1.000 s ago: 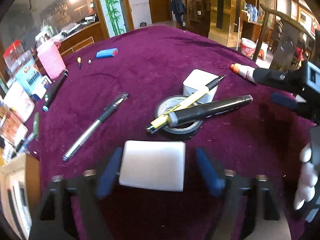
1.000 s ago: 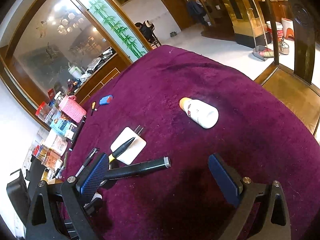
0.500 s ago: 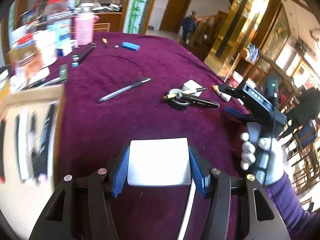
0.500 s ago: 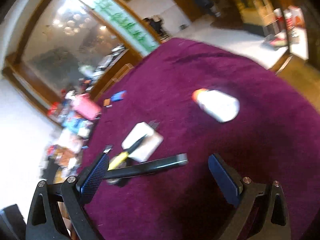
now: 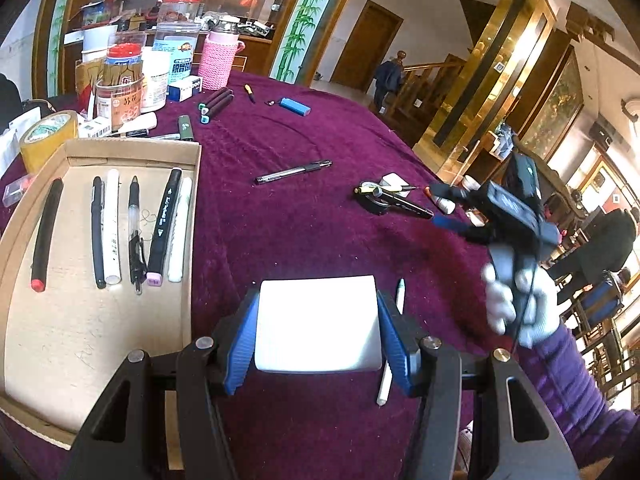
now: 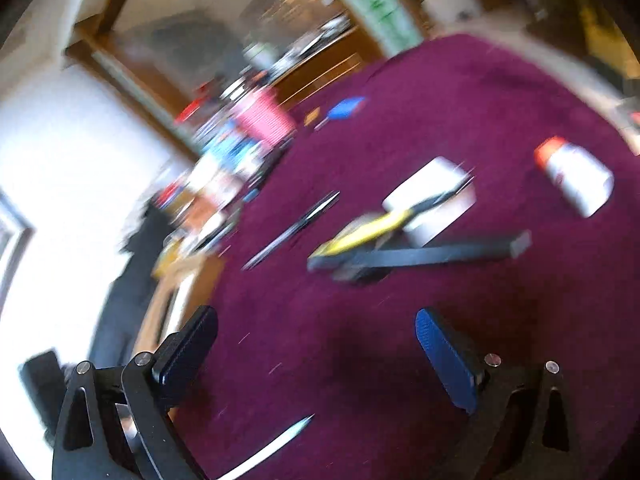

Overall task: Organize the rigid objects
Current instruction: 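Lift the charger block with the left tool while the right tool grasps the long black marker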

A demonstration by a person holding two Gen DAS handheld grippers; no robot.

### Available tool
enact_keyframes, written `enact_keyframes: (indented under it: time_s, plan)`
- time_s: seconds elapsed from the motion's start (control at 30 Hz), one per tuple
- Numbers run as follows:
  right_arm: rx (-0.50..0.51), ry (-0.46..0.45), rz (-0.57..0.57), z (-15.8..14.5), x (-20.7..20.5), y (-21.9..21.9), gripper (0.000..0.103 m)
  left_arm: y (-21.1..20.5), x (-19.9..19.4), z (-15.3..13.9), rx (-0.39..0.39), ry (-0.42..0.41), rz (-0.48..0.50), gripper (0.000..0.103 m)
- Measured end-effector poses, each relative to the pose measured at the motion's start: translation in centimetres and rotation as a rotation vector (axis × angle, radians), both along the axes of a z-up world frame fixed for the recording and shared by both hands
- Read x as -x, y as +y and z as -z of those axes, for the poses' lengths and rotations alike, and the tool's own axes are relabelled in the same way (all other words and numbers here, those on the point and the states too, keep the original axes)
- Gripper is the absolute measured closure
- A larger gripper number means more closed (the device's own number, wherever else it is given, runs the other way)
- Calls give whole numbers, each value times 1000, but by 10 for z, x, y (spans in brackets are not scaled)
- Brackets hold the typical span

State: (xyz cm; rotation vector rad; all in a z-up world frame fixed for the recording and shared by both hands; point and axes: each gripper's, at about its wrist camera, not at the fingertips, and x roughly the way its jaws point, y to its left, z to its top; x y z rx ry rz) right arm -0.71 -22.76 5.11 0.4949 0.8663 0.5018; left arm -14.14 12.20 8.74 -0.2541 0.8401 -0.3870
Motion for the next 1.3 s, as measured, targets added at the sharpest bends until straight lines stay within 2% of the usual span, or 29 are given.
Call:
enact_keyframes:
  time_s: [0.1, 0.17, 0.2, 0.27, 0.33, 0.4, 0.47, 0.57, 0.63, 0.73, 0.87, 1.0, 1.1, 1.17, 1.23, 1.3]
  plan:
    - [63, 10, 107, 2, -31, -15, 2, -1, 1, 2, 18, 9, -5, 48]
    - [54, 64, 129, 14, -52, -22, 2, -1, 1, 3, 24, 12, -9, 48]
    - [36, 52, 133, 16, -56, -23, 2, 0, 2, 2, 23, 12, -12, 48]
    - [-23, 97, 69, 18, -58, -18, 2, 2, 4, 3, 22, 12, -16, 48]
    - [-116, 183, -84, 21, -53, 0, 2, 3, 2, 5, 24, 20, -16, 48]
    - [-97, 208, -204, 21, -37, 23, 2, 4, -2, 9, 31, 31, -13, 48]
    - [-22, 188, -233, 13, -21, 34, 2, 2, -4, 11, 37, 37, -6, 48]
    - [88, 121, -141, -2, -4, 26, 2, 0, -3, 13, 47, 38, 10, 48]
    - [109, 115, -55, -6, 7, 12, 2, 1, -1, 13, 54, 33, 14, 48]
    - [90, 187, 52, 3, 21, -12, 2, 3, -1, 12, 61, 30, 14, 48]
    - [125, 297, 151, 18, 34, -23, 2, 4, 0, 14, 74, 28, 16, 48]
    - [231, 273, 169, 20, 23, -3, 10, 1, 2, 19, 91, 40, 29, 48]
    - [359, 240, 160, 19, 6, 26, 12, 2, 5, 18, 102, 36, 30, 48]
    - [472, 212, 169, 22, -4, 47, 19, 5, 8, 16, 104, 28, 25, 48]
    - [573, 186, 188, 23, -7, 61, 35, 11, 11, 14, 106, 16, 19, 48]
    - [644, 157, 213, 24, -3, 66, 44, 15, 11, 14, 105, 11, 14, 48]
